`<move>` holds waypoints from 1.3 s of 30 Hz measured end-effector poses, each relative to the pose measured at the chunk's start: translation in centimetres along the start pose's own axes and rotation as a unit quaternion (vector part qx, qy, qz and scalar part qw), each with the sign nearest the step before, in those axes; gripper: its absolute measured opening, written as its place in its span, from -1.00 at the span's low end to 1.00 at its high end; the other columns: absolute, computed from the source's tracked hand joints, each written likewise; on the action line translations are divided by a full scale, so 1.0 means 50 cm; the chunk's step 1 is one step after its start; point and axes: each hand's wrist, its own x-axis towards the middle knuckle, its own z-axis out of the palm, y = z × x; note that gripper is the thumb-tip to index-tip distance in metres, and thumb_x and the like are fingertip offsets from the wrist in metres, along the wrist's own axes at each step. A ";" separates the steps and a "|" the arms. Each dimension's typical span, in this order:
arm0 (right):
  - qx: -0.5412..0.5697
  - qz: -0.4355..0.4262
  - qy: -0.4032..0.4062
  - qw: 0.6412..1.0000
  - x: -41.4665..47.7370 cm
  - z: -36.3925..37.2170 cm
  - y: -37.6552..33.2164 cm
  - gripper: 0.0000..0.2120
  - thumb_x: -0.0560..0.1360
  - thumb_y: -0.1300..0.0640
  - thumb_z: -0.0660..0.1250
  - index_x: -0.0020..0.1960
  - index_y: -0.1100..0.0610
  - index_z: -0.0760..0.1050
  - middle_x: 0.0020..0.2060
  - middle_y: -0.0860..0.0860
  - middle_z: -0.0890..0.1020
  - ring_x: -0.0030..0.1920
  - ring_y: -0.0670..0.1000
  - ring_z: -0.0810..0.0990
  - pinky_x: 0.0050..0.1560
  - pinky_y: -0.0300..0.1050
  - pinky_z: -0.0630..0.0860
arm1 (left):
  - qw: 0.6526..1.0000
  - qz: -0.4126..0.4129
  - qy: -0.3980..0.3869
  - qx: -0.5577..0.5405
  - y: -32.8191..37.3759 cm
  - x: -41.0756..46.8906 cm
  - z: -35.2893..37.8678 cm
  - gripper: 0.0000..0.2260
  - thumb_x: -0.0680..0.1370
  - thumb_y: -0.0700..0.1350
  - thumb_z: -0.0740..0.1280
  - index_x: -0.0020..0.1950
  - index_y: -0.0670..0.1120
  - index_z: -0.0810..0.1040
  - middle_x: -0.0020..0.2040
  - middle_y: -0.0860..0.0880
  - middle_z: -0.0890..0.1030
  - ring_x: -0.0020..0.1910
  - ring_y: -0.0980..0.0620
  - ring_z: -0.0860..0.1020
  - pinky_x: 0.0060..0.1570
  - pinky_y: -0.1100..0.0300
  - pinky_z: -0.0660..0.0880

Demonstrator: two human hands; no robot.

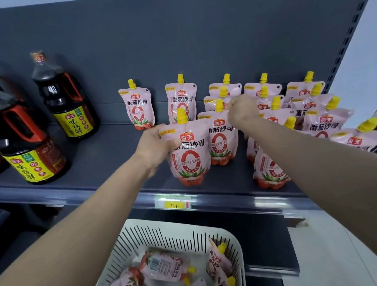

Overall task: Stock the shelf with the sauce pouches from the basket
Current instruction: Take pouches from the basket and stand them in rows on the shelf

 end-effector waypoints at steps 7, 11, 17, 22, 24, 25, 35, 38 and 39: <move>0.033 -0.022 0.015 0.999 -0.008 -0.029 0.005 -0.75 0.52 0.39 0.18 0.13 0.33 0.56 0.12 0.23 0.60 0.14 0.19 0.57 0.13 0.03 0.56 | 0.999 -0.007 -0.031 0.000 -0.013 0.010 0.052 -0.76 0.47 -0.39 0.30 -0.10 -0.05 0.57 -0.07 -0.09 0.65 -0.14 0.02 0.63 -0.17 0.12 0.57; 0.089 -0.050 0.067 0.993 -0.016 -0.049 0.015 -0.73 0.51 0.41 0.13 0.08 0.36 0.57 0.08 0.24 0.62 0.12 0.19 0.57 0.12 0.03 0.54 | 0.999 -0.004 -0.044 0.007 -0.020 0.018 0.079 -0.79 0.47 -0.38 0.31 -0.02 -0.10 0.58 -0.02 -0.12 0.64 -0.07 -0.05 0.63 -0.12 0.10 0.57; 0.172 -0.078 0.099 0.977 -0.040 -0.068 0.025 -0.71 0.49 0.40 0.15 0.07 0.25 0.60 0.09 0.14 0.64 0.12 0.11 0.58 0.12 -0.06 0.52 | 0.998 -0.003 -0.055 0.024 -0.035 0.031 0.113 -0.81 0.47 -0.37 0.32 0.04 -0.17 0.56 -0.01 -0.12 0.63 -0.07 -0.04 0.61 -0.17 0.15 0.56; 0.187 -0.098 0.111 0.971 -0.057 -0.081 0.035 -0.71 0.52 0.37 0.15 0.11 0.25 0.59 0.08 0.14 0.65 0.11 0.09 0.58 0.17 -0.02 0.52 | 0.996 -0.010 -0.085 0.017 -0.041 0.036 0.130 -0.79 0.48 -0.36 0.31 0.01 -0.10 0.57 -0.03 -0.07 0.63 -0.11 0.04 0.62 -0.14 0.13 0.56; 0.195 -0.106 0.109 0.969 -0.062 -0.084 0.035 -0.72 0.53 0.35 0.15 0.11 0.25 0.59 0.09 0.14 0.65 0.11 0.09 0.59 0.18 0.00 0.52 | 0.996 -0.015 -0.089 0.019 -0.040 0.036 0.132 -0.77 0.47 -0.36 0.32 0.07 -0.13 0.56 0.00 -0.10 0.63 -0.06 -0.03 0.61 -0.08 0.07 0.57; 0.199 -0.111 0.108 0.968 -0.065 -0.086 0.033 -0.73 0.54 0.35 0.15 0.11 0.25 0.59 0.09 0.13 0.65 0.11 0.09 0.59 0.18 0.00 0.52 | 0.996 -0.016 -0.088 0.020 -0.038 0.035 0.132 -0.75 0.47 -0.37 0.32 0.10 -0.15 0.55 0.00 -0.10 0.62 -0.04 -0.05 0.61 -0.09 0.08 0.57; 0.196 -0.146 0.092 0.965 -0.111 -0.095 0.000 -0.74 0.53 0.34 0.16 0.11 0.28 0.58 0.16 0.13 0.63 0.18 0.07 0.57 0.21 0.00 0.50 | 0.997 -0.003 -0.056 0.052 -0.032 0.025 0.112 -0.71 0.45 -0.46 0.27 0.14 -0.26 0.51 0.01 -0.20 0.60 0.03 -0.13 0.58 0.03 0.01 0.55; 0.183 -0.148 0.094 0.968 -0.123 -0.097 -0.006 -0.74 0.54 0.34 0.16 0.12 0.27 0.58 0.17 0.13 0.62 0.18 0.08 0.57 0.20 -0.01 0.51 | 0.997 -0.001 -0.042 0.061 -0.028 0.028 0.109 -0.77 0.47 -0.44 0.26 0.08 -0.23 0.52 0.00 -0.23 0.58 0.01 -0.15 0.56 0.15 -0.11 0.51; 0.179 -0.146 0.095 0.968 -0.126 -0.099 -0.007 -0.74 0.54 0.33 0.16 0.12 0.27 0.58 0.16 0.13 0.62 0.17 0.08 0.57 0.20 -0.02 0.51 | 0.997 -0.002 -0.040 0.062 -0.028 0.029 0.108 -0.77 0.47 -0.43 0.27 0.07 -0.23 0.52 0.00 -0.24 0.58 0.00 -0.15 0.55 0.17 -0.13 0.50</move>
